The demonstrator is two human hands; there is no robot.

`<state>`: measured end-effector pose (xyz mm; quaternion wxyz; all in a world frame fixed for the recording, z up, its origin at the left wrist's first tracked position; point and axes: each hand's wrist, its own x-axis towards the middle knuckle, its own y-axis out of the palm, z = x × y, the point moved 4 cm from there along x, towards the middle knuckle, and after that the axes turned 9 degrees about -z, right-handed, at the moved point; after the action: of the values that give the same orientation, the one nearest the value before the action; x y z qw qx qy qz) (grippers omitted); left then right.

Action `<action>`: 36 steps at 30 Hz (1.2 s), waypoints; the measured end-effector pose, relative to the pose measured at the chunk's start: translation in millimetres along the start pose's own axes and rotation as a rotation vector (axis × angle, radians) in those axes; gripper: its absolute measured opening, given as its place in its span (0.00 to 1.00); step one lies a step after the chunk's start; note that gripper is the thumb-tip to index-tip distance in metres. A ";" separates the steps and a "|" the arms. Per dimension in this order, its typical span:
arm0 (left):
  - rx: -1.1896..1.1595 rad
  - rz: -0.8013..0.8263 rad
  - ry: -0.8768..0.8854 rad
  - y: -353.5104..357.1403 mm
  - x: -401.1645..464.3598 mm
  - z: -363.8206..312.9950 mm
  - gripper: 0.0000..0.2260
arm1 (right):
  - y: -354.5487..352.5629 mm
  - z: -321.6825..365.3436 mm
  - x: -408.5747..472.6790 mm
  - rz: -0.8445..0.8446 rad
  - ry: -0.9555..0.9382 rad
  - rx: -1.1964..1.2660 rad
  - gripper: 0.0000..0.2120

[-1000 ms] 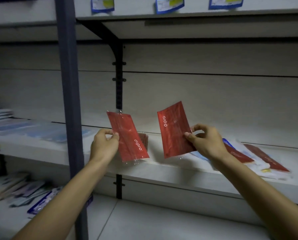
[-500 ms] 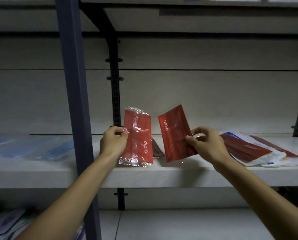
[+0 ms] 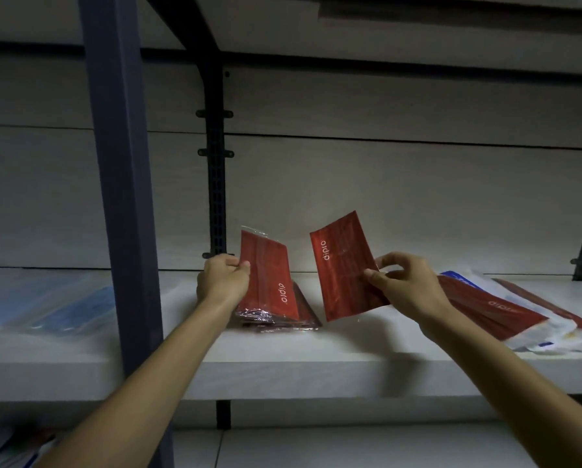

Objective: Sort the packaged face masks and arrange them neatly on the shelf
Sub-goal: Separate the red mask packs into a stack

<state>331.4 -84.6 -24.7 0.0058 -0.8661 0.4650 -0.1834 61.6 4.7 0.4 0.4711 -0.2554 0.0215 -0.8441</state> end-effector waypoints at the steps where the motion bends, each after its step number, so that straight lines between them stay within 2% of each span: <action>1: 0.022 -0.005 0.005 1.5 2.9 -0.6 0.09 | 1.3 -0.2 2.7 0.004 -0.006 -0.004 0.03; 10: 0.329 0.093 0.097 13.6 6.4 -0.2 0.11 | 9.7 -6.9 27.0 0.041 -0.045 -0.005 0.03; 16: 0.485 0.152 0.153 18.6 4.5 2.3 0.05 | 16.6 -13.2 33.5 0.050 -0.036 0.017 0.03; 23: 0.691 0.174 0.234 22.4 1.7 2.1 0.18 | 16.3 -17.6 33.0 0.057 -0.016 0.020 0.03; 31: 0.780 0.055 0.456 6.5 -5.9 -16.7 0.16 | 21.5 -10.1 27.2 0.059 0.057 0.124 0.05; 36: 0.746 0.039 0.487 -9.7 -4.5 -24.2 0.14 | 39.5 4.1 24.1 0.074 0.086 0.191 0.05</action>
<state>329.1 -71.6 -1.8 0.2117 -0.7272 0.3712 -0.5372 84.2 -35.8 2.9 0.5226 -0.1718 -0.0293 -0.8345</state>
